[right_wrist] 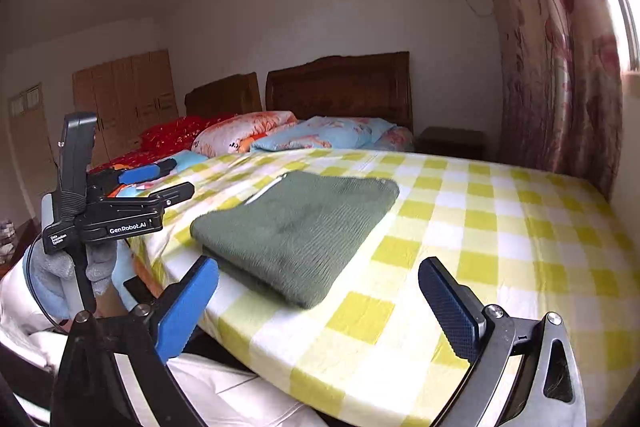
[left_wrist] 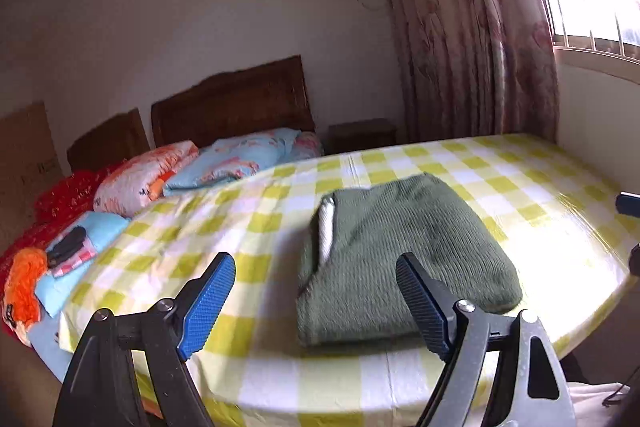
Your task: Fold small clothes
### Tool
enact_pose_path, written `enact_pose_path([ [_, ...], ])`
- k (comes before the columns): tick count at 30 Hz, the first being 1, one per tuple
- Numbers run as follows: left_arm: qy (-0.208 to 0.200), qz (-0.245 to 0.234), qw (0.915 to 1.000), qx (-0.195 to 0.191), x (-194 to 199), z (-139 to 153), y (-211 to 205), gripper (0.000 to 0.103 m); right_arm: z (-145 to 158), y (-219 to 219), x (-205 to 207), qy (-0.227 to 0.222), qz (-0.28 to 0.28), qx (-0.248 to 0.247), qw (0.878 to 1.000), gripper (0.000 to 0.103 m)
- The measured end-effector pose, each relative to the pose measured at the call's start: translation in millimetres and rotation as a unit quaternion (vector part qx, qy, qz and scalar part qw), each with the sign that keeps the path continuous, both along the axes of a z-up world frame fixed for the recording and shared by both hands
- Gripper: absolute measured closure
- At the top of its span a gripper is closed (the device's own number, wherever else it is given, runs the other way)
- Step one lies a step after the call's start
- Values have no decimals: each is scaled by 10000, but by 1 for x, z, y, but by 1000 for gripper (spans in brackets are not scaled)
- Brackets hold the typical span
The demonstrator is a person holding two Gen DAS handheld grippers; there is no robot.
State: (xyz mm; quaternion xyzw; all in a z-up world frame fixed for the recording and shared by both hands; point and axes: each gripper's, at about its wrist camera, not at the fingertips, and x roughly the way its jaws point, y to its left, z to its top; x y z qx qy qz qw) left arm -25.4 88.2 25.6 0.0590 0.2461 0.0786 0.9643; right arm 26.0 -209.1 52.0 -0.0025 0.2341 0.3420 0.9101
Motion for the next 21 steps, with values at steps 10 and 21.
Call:
enact_pose_path([
  [10, 134, 40, 9994, -319, -16, -20, -8, 19, -27, 17, -14, -76, -180, -279, 9994, 0],
  [21, 230, -166, 9990, -340, -14, -24, -15, 19, -29, 19, -10, -3, -176, -271, 9995, 0],
])
